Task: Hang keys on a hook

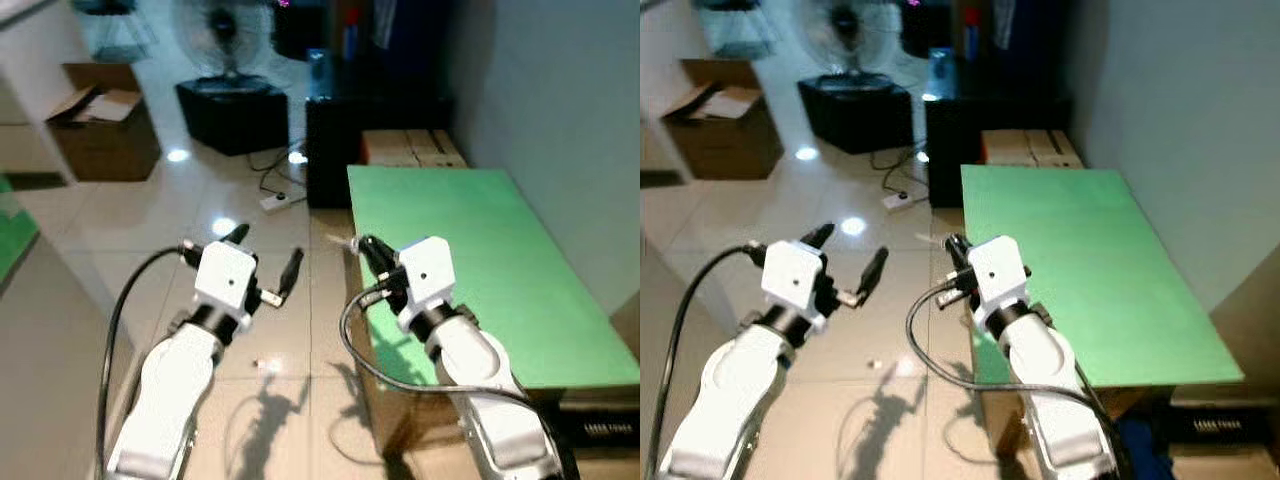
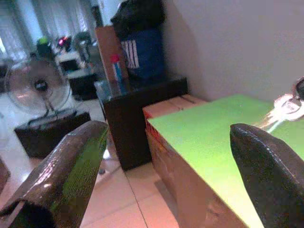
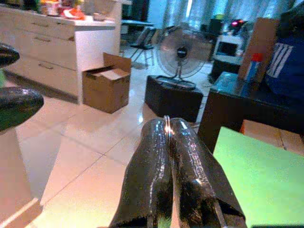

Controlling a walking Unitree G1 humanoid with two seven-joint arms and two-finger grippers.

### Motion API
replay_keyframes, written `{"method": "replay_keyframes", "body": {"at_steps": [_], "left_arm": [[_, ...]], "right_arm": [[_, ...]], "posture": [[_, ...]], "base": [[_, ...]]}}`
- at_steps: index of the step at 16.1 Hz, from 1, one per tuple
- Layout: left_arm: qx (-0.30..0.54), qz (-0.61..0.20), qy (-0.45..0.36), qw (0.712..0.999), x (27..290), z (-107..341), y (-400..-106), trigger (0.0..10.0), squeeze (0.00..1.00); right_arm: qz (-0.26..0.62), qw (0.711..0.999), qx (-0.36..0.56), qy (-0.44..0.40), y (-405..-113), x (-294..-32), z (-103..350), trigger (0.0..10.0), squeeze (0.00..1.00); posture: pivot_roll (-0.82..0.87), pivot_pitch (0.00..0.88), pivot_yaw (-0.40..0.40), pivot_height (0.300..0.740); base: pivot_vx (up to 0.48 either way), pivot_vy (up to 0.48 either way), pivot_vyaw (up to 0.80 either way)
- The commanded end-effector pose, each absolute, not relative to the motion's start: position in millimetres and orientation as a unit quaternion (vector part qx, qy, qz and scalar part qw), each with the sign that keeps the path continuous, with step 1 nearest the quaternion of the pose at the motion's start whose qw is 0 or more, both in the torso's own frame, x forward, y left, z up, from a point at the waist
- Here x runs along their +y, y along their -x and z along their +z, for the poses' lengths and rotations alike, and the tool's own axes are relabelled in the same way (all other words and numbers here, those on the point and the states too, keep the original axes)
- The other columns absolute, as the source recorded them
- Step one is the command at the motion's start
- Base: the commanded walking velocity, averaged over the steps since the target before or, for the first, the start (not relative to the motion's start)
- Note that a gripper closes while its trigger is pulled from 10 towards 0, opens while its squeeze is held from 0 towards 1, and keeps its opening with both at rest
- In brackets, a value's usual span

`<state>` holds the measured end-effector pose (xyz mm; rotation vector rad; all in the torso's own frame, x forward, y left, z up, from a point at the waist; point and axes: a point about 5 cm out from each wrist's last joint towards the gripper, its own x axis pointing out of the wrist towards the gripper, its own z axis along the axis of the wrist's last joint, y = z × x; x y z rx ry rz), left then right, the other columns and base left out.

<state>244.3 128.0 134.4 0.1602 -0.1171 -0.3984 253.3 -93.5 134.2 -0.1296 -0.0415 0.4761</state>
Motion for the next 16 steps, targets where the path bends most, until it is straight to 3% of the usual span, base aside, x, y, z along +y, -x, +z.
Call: {"method": "replay_keyframes", "body": {"at_steps": [1, 16], "left_arm": [[-0.067, -0.190, -0.083, 0.976, 127, 139, -246, 10.0, 0.00], [-0.083, -0.173, -0.082, 0.978, 123, 148, -256, 10.0, 0.00]], "right_arm": [[0.242, 0.968, -0.025, 0.064, -255, -94, 137, 10.0, 0.00], [0.233, 0.971, -0.012, 0.051, -259, -103, 131, 10.0, 0.00]], "posture": [[0.03, 0.000, 0.024, 0.740], [0.03, 0.000, 0.030, 0.740]], "base": [[0.000, 0.000, 0.80], [0.000, 0.000, 0.80]]}}
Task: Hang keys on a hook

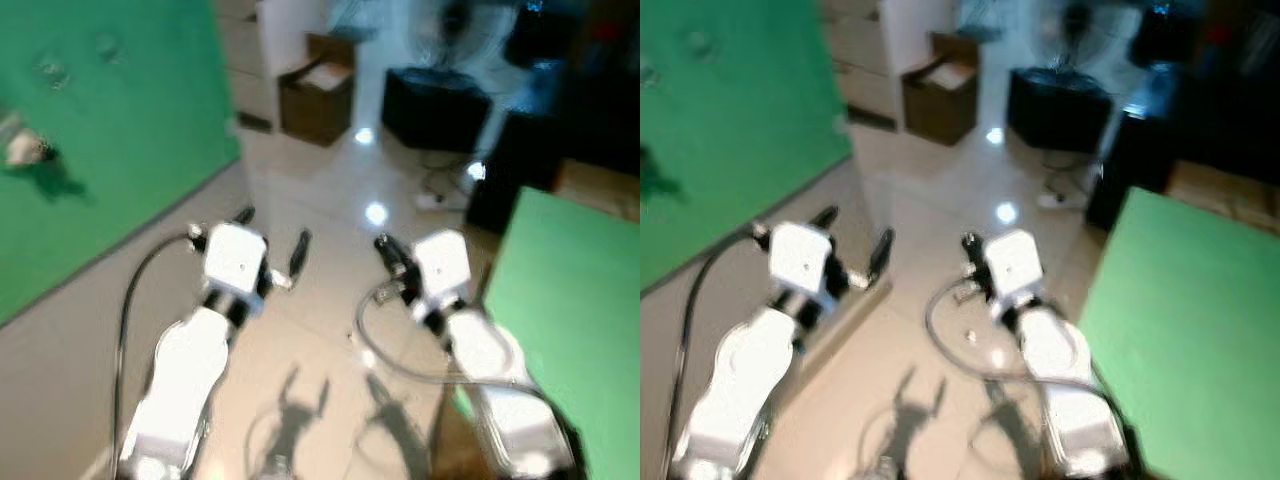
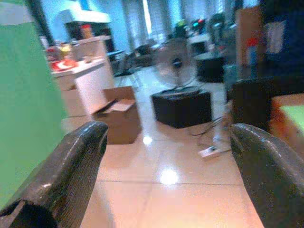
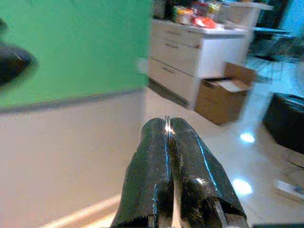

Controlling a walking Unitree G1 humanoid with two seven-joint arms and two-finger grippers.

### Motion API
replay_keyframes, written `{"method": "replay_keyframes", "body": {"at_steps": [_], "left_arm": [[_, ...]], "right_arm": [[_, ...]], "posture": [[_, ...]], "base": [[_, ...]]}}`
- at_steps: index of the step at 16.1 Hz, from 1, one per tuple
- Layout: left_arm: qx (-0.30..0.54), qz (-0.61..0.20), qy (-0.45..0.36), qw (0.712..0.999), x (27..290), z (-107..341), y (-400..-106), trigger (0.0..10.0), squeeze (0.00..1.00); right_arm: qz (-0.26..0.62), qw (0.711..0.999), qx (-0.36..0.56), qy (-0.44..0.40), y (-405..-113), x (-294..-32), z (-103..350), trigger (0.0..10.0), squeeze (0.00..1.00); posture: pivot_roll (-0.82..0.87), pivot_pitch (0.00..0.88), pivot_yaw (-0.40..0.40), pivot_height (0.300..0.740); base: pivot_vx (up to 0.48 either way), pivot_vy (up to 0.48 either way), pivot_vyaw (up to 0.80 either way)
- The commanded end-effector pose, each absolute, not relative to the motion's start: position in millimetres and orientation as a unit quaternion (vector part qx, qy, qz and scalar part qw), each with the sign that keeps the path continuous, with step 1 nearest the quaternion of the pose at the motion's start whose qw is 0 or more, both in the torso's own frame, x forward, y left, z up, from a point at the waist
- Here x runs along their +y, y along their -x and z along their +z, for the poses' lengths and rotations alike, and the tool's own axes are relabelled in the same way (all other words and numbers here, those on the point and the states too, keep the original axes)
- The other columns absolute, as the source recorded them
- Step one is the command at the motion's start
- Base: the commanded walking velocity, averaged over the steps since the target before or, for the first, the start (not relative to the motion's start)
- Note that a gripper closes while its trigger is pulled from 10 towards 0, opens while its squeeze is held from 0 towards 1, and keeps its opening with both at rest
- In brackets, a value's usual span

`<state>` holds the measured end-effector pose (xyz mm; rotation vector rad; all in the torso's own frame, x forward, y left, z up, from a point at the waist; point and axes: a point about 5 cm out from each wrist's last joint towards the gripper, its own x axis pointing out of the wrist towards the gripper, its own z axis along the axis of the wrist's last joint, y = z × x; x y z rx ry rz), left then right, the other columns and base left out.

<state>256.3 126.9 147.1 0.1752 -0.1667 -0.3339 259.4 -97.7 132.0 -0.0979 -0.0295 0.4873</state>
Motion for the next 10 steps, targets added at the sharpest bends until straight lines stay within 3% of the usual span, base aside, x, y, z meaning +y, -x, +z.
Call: {"method": "replay_keyframes", "body": {"at_steps": [1, 10], "left_arm": [[-0.083, -0.175, -0.081, 0.978, 122.6, 148.1, -256.6, 10.0, 0.00], [-0.077, -0.176, -0.071, 0.979, 121.7, 147.6, -258.5, 10.0, 0.00]], "right_arm": [[0.232, 0.971, -0.012, 0.049, -259.1, -103.2, 130.8, 10.0, 0.00], [0.236, 0.970, -0.013, 0.048, -260.9, -101.4, 130.4, 10.0, 0.00]], "posture": [[0.03, 0.000, 0.034, 0.740], [0.04, 0.000, 0.027, 0.740]], "base": [[0.000, 0.000, 0.80], [0.264, 0.000, 0.80]]}}
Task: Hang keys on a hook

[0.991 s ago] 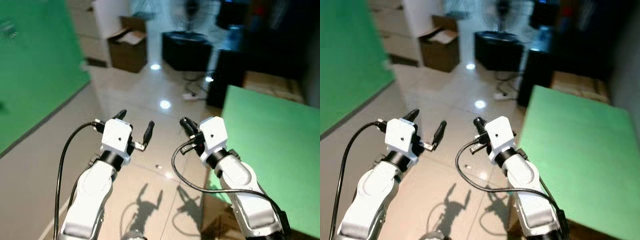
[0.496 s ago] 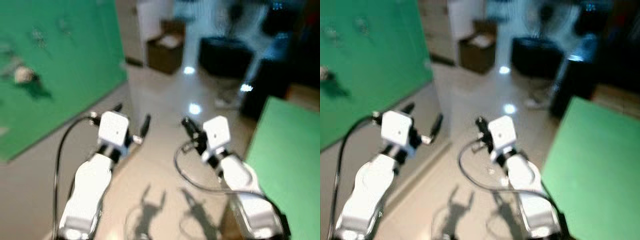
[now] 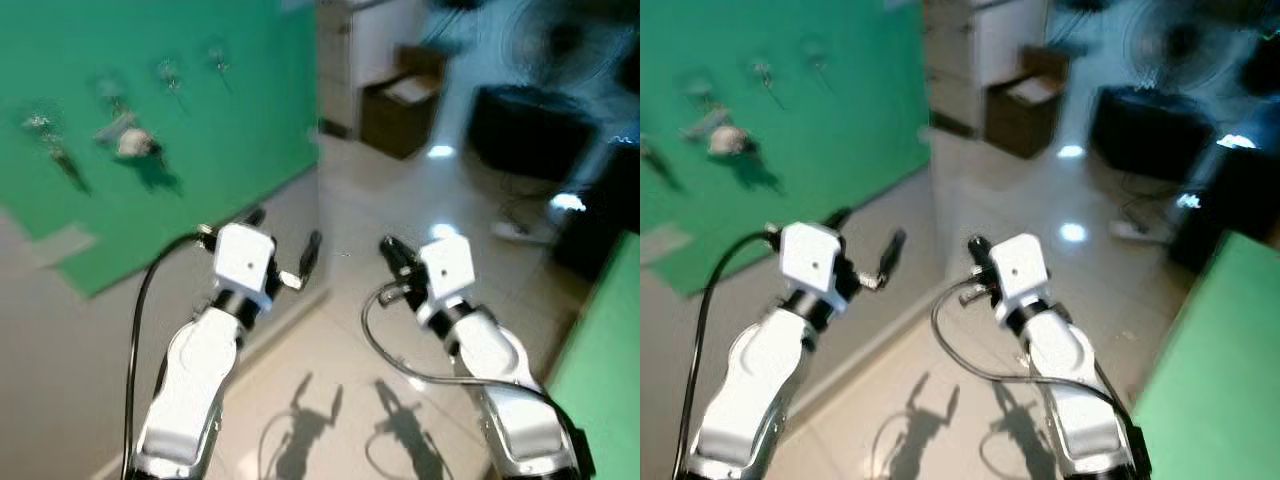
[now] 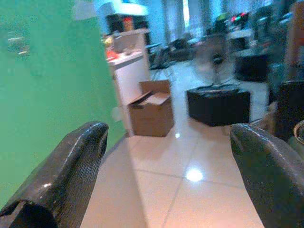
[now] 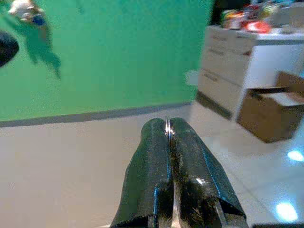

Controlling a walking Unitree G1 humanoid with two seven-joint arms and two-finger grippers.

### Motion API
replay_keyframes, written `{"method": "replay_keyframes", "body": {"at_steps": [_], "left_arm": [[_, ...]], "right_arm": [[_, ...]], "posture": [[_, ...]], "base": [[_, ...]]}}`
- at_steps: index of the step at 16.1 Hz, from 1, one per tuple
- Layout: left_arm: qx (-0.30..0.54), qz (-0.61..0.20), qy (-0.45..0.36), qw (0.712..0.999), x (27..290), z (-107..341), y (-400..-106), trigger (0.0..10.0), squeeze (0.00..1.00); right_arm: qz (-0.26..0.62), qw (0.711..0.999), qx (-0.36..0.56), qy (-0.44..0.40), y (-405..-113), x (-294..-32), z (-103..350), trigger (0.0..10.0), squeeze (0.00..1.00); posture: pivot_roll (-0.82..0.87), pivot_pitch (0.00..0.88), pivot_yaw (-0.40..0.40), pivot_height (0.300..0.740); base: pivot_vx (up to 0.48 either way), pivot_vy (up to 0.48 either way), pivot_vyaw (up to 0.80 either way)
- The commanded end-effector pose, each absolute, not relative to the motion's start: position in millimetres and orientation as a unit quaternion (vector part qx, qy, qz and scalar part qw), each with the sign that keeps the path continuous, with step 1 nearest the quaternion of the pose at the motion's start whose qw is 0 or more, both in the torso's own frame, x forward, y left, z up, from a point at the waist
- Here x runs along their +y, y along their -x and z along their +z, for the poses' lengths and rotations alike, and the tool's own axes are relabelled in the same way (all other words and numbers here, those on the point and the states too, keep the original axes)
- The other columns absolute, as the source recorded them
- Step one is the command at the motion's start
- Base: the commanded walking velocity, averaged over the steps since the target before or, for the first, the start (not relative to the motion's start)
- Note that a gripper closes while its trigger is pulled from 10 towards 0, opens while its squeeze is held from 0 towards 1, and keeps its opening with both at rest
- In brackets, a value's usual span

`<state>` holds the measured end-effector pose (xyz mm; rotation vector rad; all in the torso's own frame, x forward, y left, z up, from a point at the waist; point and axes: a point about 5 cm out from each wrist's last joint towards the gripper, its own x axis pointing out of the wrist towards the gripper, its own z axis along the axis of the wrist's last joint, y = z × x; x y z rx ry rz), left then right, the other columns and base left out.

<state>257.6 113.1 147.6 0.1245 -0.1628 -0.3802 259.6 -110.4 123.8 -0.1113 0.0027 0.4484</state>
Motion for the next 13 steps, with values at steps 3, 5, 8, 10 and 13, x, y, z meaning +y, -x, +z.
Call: {"method": "replay_keyframes", "body": {"at_steps": [3, 5, 8, 10, 13], "left_arm": [[-0.077, -0.171, -0.072, 0.980, 122.5, 147.4, -259.5, 10.0, 0.00], [-0.077, -0.170, -0.072, 0.980, 122.3, 147.5, -259.1, 10.0, 0.00], [-0.076, -0.168, -0.078, 0.980, 122.6, 146.6, -257.6, 10.0, 0.00], [-0.071, -0.161, -0.074, 0.982, 124.5, 143.8, -257.1, 10.0, 0.00], [-0.072, -0.145, -0.081, 0.983, 127.2, 144.1, -258.9, 10.0, 0.00]], "right_arm": [[0.247, 0.968, -0.013, 0.051, -261.7, -99.1, 130.1, 10.0, 0.00], [0.250, 0.967, -0.014, 0.051, -262.1, -98.8, 130.4, 10.0, 0.00], [0.253, 0.966, -0.016, 0.050, -261.2, -97.7, 130.1, 10.0, 0.00], [0.253, 0.966, -0.016, 0.038, -258.9, -97.5, 128.6, 10.0, 0.00], [0.244, 0.969, -0.020, 0.025, -260.4, -101.6, 130.0, 10.0, 0.00]], "posture": [[0.04, 0.000, 0.024, 0.740], [0.04, 0.000, 0.022, 0.740], [0.04, 0.000, 0.022, 0.740], [0.04, 0.000, 0.022, 0.740], [0.04, 0.000, 0.032, 0.740]], "base": [[0.312, 0.000, 0.80], [0.311, 0.000, 0.80], [0.310, 0.000, 0.80], [0.000, 0.000, 0.64], [0.000, 0.000, 0.00]]}}
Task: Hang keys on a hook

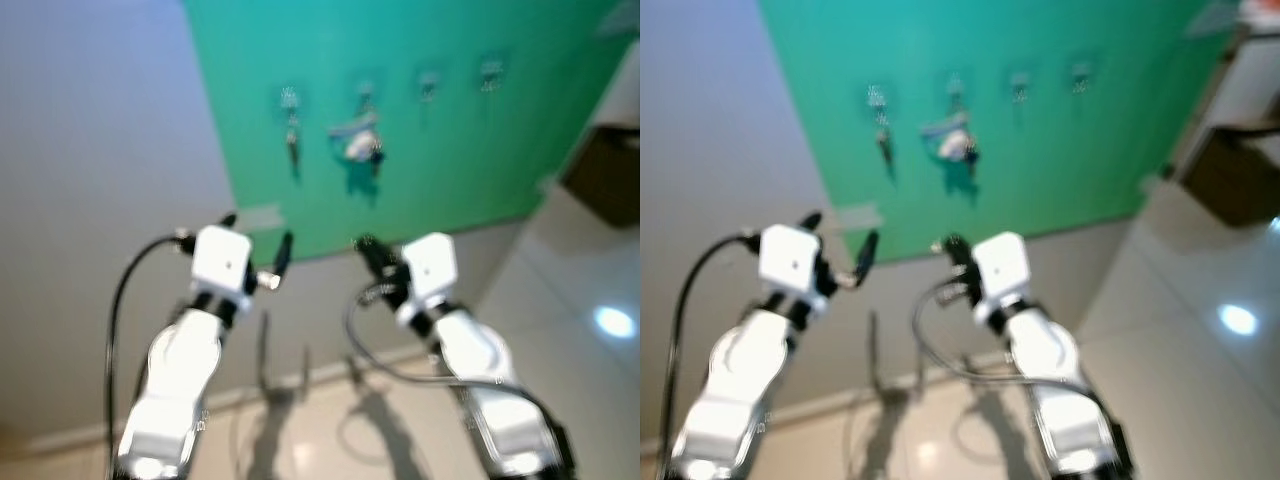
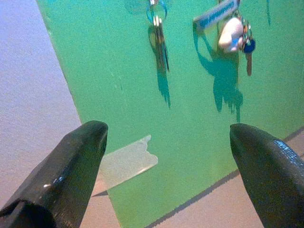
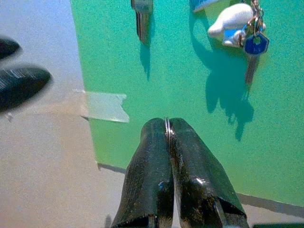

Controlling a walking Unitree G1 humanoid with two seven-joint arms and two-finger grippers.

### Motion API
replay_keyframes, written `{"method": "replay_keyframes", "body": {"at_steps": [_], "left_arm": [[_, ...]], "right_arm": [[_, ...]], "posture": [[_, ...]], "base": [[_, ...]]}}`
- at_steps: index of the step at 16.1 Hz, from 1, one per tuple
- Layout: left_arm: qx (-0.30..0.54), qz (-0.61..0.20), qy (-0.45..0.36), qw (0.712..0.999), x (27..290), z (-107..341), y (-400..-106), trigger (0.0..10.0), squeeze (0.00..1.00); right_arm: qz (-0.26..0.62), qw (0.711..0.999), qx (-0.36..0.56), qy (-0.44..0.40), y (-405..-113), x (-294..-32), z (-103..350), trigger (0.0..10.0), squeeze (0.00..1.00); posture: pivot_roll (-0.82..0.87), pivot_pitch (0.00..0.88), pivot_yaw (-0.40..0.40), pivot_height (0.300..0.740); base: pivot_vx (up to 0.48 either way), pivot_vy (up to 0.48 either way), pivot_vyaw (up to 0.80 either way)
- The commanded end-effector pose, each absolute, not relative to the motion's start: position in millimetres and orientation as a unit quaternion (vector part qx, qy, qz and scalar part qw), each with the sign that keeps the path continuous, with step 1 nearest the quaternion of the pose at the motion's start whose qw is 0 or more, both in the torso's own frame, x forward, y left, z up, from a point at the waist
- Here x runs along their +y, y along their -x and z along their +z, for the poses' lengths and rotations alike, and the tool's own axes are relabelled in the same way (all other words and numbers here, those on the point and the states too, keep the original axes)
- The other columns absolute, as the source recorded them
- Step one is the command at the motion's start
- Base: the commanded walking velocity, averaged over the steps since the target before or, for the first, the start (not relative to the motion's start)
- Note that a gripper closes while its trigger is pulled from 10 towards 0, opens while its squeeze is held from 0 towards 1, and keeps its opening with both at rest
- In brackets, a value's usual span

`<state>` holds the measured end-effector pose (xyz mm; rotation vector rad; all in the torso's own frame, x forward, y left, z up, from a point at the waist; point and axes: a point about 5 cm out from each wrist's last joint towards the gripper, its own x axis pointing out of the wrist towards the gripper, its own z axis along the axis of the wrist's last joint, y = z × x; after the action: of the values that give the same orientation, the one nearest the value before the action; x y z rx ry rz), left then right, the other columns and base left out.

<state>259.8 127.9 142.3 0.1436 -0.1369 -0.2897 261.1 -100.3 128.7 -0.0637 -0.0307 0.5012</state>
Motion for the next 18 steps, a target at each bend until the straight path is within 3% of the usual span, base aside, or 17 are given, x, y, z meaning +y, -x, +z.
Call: {"method": "replay_keyframes", "body": {"at_steps": [1, 3, 16, 18], "left_arm": [[-0.071, -0.139, -0.075, 0.985, 128, 145, -261, 10.0, 0.00], [-0.073, -0.132, -0.069, 0.986, 128, 147, -264, 10.0, 0.00], [-0.083, -0.120, -0.077, 0.986, 129, 149, -268, 10.0, 0.00], [-0.082, -0.120, -0.070, 0.987, 130, 148, -269, 10.0, 0.00]], "right_arm": [[0.246, 0.968, -0.023, 0.036, -262, -102, 131, 10.0, 0.00], [0.240, 0.970, -0.027, 0.037, -265, -100, 133, 10.0, 0.00], [0.255, 0.964, -0.053, 0.042, -275, -91, 143, 10.0, 0.00], [0.248, 0.967, -0.057, 0.023, -277, -91, 145, 10.0, 0.00]], "posture": [[0.04, 0.000, 0.031, 0.740], [0.04, 0.000, 0.029, 0.740], [0.04, 0.000, 0.013, 0.740], [0.04, 0.000, 0.013, 0.740]], "base": [[0.000, 0.000, 0.00], [0.000, -0.394, 0.00], [0.000, -0.477, 0.80], [0.000, 0.000, 0.00]]}}
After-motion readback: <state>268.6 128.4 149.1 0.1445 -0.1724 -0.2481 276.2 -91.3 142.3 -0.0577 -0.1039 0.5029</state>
